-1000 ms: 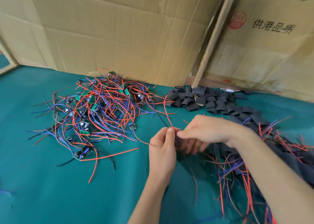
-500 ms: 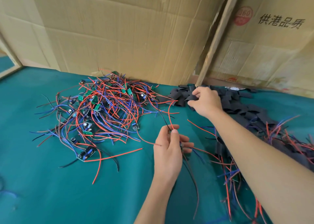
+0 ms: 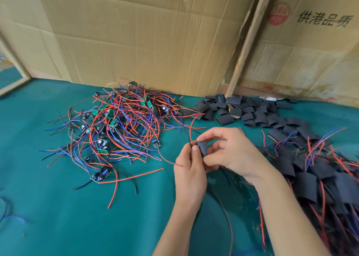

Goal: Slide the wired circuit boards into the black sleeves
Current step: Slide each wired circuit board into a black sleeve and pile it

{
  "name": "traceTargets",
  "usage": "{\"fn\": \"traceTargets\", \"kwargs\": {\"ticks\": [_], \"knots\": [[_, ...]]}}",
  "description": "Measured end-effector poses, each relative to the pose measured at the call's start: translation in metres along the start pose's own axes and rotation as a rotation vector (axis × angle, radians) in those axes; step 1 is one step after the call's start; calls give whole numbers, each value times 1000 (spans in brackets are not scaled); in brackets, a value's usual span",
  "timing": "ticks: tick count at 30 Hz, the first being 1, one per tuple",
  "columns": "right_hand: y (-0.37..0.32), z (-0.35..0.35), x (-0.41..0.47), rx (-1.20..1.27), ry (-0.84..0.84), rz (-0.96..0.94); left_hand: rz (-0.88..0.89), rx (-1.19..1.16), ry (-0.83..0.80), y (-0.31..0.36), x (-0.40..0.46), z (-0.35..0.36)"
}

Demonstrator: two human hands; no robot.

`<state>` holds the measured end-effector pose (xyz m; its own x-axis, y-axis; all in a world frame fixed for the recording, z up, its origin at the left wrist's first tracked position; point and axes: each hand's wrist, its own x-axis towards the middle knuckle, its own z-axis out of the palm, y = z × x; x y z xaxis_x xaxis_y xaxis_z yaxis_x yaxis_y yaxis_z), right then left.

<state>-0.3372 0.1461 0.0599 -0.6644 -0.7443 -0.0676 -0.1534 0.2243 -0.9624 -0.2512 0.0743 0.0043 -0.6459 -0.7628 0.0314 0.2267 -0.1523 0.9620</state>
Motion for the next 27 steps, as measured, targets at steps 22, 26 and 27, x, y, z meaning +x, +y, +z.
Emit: {"fn": "traceTargets", "kwargs": {"ticks": [22,26,27], "knots": [[-2,-27,-2,428,447,-163,1,-17,-141,1,-2,0],[-9,-25,-1,653,635,-229,14,24,-172,-1,-3,1],[-10,-21,0,656,651,-236,19,34,-175,-2,-3,1]]}}
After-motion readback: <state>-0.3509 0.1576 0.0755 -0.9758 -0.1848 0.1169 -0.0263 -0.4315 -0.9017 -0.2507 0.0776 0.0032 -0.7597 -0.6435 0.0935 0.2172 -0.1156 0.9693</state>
